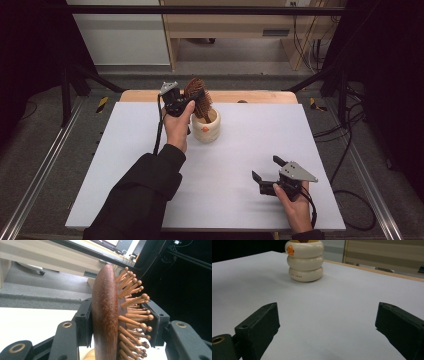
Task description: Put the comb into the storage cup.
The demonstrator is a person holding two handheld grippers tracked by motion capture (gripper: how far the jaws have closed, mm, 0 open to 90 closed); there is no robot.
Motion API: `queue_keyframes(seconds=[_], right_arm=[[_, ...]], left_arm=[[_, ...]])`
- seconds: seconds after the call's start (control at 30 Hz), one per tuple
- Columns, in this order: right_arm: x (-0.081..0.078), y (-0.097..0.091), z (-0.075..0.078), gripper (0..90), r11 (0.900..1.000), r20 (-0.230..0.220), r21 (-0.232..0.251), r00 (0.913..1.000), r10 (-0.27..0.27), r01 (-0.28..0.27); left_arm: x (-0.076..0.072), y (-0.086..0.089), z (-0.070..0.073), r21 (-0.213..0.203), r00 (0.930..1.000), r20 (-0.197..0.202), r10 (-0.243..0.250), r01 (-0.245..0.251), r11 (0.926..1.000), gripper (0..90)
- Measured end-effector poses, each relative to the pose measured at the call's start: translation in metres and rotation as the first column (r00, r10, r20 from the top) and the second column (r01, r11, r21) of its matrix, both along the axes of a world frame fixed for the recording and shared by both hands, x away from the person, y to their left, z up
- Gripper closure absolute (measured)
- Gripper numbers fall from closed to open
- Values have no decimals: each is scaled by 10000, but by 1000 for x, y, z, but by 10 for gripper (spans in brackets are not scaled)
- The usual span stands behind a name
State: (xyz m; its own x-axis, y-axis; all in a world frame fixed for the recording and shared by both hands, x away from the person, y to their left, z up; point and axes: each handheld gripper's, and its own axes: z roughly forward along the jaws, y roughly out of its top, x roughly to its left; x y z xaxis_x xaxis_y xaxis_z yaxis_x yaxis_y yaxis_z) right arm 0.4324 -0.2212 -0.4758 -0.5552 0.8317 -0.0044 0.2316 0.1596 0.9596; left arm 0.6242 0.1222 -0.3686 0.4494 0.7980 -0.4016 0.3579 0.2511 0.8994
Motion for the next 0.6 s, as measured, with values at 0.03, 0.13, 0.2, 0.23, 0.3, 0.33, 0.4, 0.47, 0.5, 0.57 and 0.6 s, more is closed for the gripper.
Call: queue_keyframes(seconds=[0.03,0.13,0.2,0.23,0.3,0.33,0.4,0.47,0.5,0.57,0.6], right_arm=[[0,0,0,58,10000,4,6,10000,-8,8],[0,0,0,58,10000,-15,9,10000,-1,1],[0,0,0,58,10000,-20,10,10000,9,-9],[0,0,0,58,10000,-20,3,10000,10,-10],[0,0,0,58,10000,-26,5,10000,11,-11],[0,0,0,58,10000,-26,6,10000,6,-6],[0,0,0,58,10000,-32,14,10000,10,-10],[0,1,0,58,10000,-21,5,10000,13,-13],[0,1,0,58,10000,-20,10,10000,14,-14],[0,1,0,58,10000,-25,11,10000,10,-10],[0,1,0,58,10000,-26,14,10000,9,-9]], left_arm=[[0,0,0,-12,10000,-9,3,-3,10000,480],[1,1,-1,-38,10000,-39,33,-34,10000,478],[1,2,-1,-65,10000,-73,68,-69,10000,475],[1,2,-1,-67,9999,-82,64,-65,10000,475],[1,4,-2,-60,9999,-101,95,-95,9999,473],[1,4,-2,-86,9998,-136,119,-120,9999,472],[1,6,-2,-100,9998,-171,129,-131,9999,470],[1,7,-3,-100,9997,-191,158,-160,9998,467],[1,8,-3,-106,9997,-206,166,-168,9998,466],[2,9,-3,-139,9995,-242,198,-201,9997,465],[2,9,-4,-155,9994,-252,216,-220,9996,464]])
